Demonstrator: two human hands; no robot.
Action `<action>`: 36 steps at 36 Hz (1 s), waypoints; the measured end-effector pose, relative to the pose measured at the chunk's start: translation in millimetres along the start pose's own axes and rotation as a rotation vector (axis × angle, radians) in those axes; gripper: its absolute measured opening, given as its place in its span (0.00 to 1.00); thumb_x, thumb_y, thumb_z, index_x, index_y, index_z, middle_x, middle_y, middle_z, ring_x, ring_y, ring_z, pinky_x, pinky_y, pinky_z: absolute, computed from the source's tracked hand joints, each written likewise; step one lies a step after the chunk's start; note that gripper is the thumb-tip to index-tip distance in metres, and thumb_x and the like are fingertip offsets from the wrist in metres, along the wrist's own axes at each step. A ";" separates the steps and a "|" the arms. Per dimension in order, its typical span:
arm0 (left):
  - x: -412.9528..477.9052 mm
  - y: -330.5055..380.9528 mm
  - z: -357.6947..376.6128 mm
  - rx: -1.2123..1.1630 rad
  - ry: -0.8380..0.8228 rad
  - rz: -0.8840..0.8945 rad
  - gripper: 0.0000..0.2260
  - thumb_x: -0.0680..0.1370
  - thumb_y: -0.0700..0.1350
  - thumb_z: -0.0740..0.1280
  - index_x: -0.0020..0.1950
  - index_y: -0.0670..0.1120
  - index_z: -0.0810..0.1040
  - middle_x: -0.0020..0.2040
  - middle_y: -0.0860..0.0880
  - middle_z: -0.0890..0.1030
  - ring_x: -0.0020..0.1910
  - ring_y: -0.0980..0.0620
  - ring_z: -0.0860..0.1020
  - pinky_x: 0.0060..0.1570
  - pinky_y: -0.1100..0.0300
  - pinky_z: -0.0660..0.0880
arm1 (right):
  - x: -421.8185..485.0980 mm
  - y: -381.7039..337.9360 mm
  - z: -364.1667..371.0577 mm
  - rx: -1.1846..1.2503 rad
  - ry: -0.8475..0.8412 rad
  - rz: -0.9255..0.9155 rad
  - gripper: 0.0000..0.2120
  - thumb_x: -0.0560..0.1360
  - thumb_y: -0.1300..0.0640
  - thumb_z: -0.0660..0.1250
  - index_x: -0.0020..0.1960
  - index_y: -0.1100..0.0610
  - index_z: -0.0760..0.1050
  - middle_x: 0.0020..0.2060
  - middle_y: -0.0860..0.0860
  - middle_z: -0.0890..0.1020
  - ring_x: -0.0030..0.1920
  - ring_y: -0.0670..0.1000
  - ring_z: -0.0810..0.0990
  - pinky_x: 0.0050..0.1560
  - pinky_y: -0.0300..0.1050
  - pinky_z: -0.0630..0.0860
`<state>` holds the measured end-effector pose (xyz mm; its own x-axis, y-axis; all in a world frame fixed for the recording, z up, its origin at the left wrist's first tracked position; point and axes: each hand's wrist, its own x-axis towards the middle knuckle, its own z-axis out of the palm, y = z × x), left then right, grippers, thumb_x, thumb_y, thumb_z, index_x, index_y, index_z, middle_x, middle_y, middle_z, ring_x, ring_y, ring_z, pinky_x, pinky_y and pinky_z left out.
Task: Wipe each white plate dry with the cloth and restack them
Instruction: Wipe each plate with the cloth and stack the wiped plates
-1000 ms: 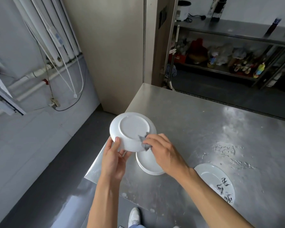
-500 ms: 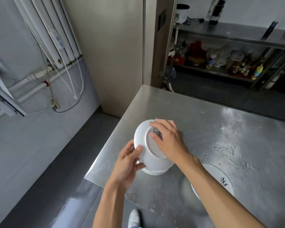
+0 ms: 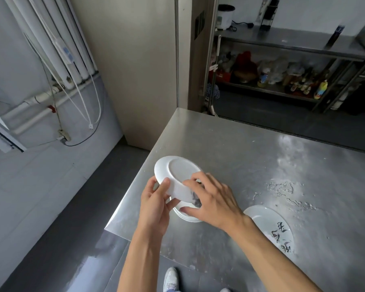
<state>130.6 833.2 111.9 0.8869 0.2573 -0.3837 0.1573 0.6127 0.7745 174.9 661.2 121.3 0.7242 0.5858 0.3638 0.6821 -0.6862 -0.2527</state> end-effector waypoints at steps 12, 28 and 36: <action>5.7 -17.8 5.1 0.217 0.065 0.019 0.14 0.79 0.54 0.75 0.56 0.45 0.84 0.45 0.50 0.86 0.44 0.52 0.86 0.45 0.55 0.84 | -13.0 3.3 10.5 0.124 0.144 0.366 0.08 0.71 0.62 0.71 0.50 0.54 0.82 0.41 0.49 0.84 0.43 0.56 0.80 0.37 0.48 0.76; 1.7 -77.9 -1.6 0.333 -0.112 -0.241 0.21 0.81 0.35 0.64 0.68 0.56 0.79 0.58 0.48 0.87 0.56 0.43 0.86 0.50 0.50 0.84 | -67.0 69.8 1.6 0.964 0.205 1.075 0.09 0.75 0.59 0.69 0.40 0.60 0.71 0.32 0.49 0.75 0.33 0.48 0.71 0.34 0.40 0.69; -1.4 -102.6 16.8 0.281 -0.121 -0.325 0.20 0.81 0.32 0.64 0.68 0.50 0.79 0.58 0.40 0.86 0.54 0.38 0.86 0.48 0.50 0.84 | -108.5 103.8 -24.0 0.727 0.171 1.078 0.14 0.77 0.47 0.71 0.61 0.41 0.76 0.48 0.43 0.83 0.50 0.41 0.81 0.48 0.36 0.74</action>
<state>120.6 757.4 41.4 0.8136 -0.0142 -0.5813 0.5335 0.4157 0.7366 164.7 516.0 77.1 0.9513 -0.2067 -0.2288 -0.2906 -0.3531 -0.8893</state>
